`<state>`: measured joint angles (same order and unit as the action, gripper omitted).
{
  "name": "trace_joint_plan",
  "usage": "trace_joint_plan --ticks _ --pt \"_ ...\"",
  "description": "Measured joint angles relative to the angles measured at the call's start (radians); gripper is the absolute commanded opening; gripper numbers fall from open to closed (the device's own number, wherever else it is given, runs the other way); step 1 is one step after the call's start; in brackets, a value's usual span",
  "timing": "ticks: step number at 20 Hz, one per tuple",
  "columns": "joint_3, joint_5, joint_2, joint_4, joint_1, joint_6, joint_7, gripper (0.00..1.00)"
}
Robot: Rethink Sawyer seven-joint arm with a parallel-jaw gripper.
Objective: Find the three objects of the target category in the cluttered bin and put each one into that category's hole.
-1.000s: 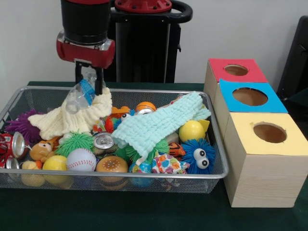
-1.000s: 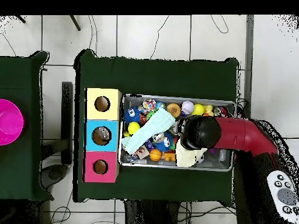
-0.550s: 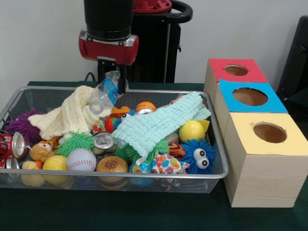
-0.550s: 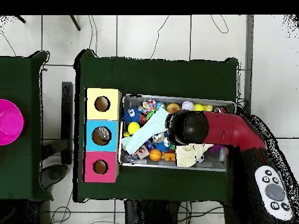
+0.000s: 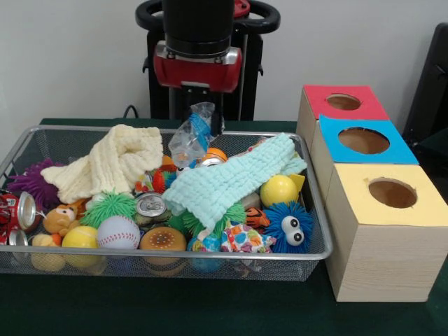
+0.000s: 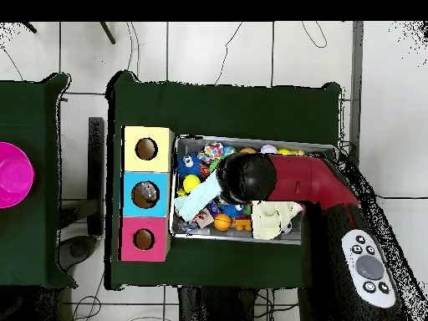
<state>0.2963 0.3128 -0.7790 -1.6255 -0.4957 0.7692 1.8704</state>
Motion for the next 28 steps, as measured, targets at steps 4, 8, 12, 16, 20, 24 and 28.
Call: trace_joint_plan --ticks 4,8,12,16,20,24,28 --pt "0.0 -0.027 -0.008 0.0 0.037 0.0 0.0 0.0" --pt "-0.005 -0.05 -0.021 0.0 0.072 0.0 0.0 0.0" --pt "-0.013 -0.073 -0.035 0.0 0.111 0.0 0.0 0.0" --pt "-0.016 -0.101 -0.054 0.0 0.145 0.0 0.0 0.0" --pt "-0.02 -0.126 -0.072 0.0 0.173 0.002 0.0 0.0" --pt "-0.028 -0.161 -0.091 0.0 0.204 0.012 0.0 0.0" --pt "-0.038 -0.194 -0.1 -0.001 0.224 0.016 0.0 0.0"
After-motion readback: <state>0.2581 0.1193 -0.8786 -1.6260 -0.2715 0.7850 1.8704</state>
